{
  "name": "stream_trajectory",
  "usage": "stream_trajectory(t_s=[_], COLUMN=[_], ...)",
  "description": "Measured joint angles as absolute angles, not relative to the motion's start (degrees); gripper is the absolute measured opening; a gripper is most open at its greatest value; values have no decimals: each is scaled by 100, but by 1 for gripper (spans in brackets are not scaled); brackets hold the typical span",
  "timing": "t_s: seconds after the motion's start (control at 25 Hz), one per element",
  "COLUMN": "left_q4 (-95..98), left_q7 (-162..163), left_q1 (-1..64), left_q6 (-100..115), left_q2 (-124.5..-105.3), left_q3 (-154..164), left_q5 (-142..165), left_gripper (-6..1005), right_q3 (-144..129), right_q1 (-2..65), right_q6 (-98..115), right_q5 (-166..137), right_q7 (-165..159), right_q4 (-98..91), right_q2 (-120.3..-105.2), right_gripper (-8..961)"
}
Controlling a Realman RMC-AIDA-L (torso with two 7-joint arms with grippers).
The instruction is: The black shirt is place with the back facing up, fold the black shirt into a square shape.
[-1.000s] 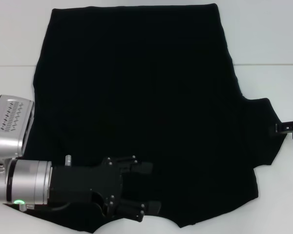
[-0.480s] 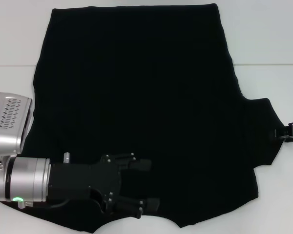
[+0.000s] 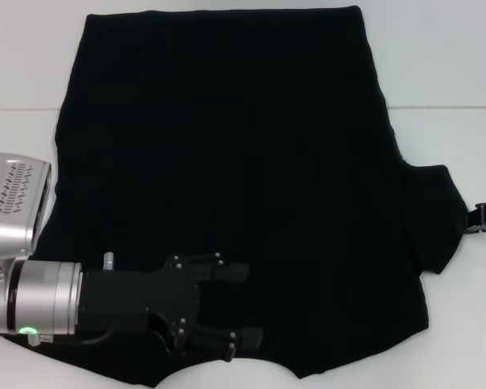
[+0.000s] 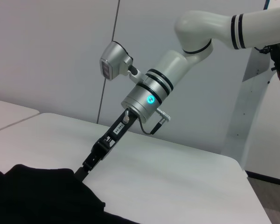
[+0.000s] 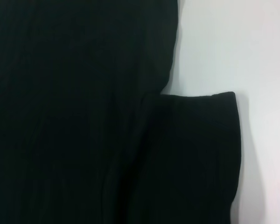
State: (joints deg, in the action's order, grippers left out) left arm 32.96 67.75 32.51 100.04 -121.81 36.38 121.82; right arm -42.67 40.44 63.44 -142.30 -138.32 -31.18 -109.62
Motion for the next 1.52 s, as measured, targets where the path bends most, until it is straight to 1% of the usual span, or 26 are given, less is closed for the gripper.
stream_trajectory(t_s=[0.08,0.4,0.56,0.72,0.84,1.04,1.24,1.52], left_q4=[3296,3296,3296,3292,3286,3285,3287,3300], left_q7=[6774,6779,6783,6785,6785,6785,6785,6785], left_q1=[3251,3239,3223,3216,3203,3199,3219,3238], left_q6=[10003,10002,10001,10002,10002,10002,10002,10002], left_q2=[-12181,-12182,-12181,-12181,-12187,-12190,-12189,-12179], left_q3=[3639,3639,3639,3639,3639,3638,3639,3639], left_q5=[12182,12182,12182,12182,12182,12182,12182,12182], left_gripper=[933,933,933,933,933,932,932,932], right_q3=[-4252,-4257,-4197,-4095,-4088,-4111,-4132,-4158], right_q1=[4037,4023,3986,3970,3942,3936,3966,4020], right_q6=[6326,6207,6204,6205,6202,6200,6149,6039], right_q5=[-14230,-14232,-14222,-14232,-14233,-14233,-14232,-14229], right_q7=[-13833,-13826,-13828,-13846,-13846,-13846,-13846,-13825], right_q4=[-3120,-3115,-3170,-3172,-3173,-3148,-3129,-3118], right_q2=[-10967,-10986,-10981,-10933,-10924,-10908,-10946,-11029], right_gripper=[193,-1,8,18,25,235,367,361])
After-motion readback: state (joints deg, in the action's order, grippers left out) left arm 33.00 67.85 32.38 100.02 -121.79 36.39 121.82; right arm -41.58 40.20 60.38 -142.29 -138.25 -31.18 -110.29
